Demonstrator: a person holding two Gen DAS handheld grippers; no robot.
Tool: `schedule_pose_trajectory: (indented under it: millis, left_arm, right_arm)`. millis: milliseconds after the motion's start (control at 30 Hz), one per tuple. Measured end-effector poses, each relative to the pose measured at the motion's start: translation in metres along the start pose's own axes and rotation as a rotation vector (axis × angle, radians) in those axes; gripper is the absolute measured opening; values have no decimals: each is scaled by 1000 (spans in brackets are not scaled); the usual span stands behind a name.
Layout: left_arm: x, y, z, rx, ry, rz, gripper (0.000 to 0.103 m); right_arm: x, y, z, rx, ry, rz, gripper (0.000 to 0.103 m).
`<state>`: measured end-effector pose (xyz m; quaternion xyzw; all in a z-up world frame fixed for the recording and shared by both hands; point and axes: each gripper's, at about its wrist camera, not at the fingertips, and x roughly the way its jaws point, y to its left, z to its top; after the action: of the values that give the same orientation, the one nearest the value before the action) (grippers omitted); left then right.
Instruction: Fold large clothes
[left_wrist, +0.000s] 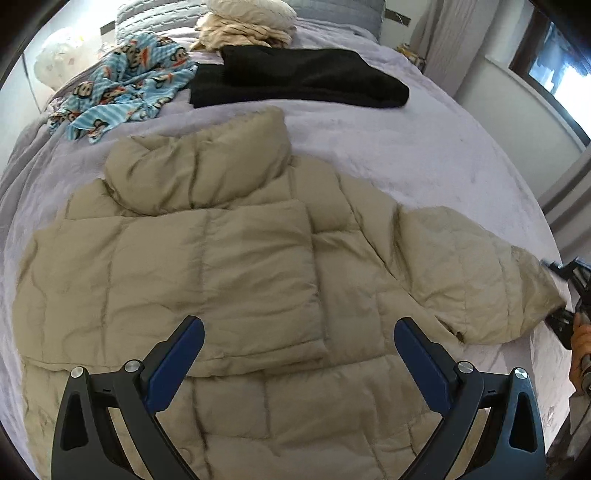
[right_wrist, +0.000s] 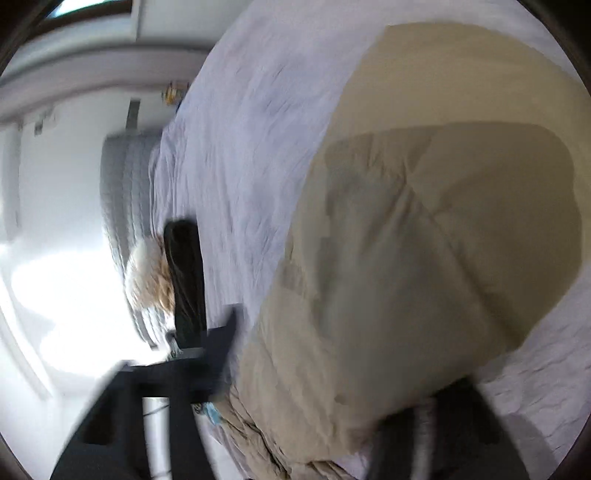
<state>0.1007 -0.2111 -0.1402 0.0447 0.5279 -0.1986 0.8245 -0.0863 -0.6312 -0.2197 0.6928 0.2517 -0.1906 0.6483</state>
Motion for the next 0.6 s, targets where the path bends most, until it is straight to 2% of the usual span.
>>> schedule_pose_trajectory:
  millis: [33, 167, 267, 400, 500, 600]
  left_arm:
    - [-3, 7, 0, -3, -11, 18, 103]
    - [-7, 34, 1, -25, -23, 71, 103]
    - [-8, 62, 1, -54, -32, 122, 103]
    - [-8, 96, 2, -90, -47, 179, 103]
    - [-12, 126, 4, -139, -66, 199, 103]
    - [-15, 159, 5, -183, -80, 232, 103]
  right_arm:
    - [6, 11, -3, -35, 12, -6, 9]
    - [18, 64, -31, -235, 16, -39, 8]
    - [32, 115, -66, -434, 37, -31, 8]
    - [59, 187, -136, -758, 64, -28, 8]
    - [96, 226, -213, -1012, 117, -33, 8]
    - [129, 230, -276, -1140, 198, -39, 8]
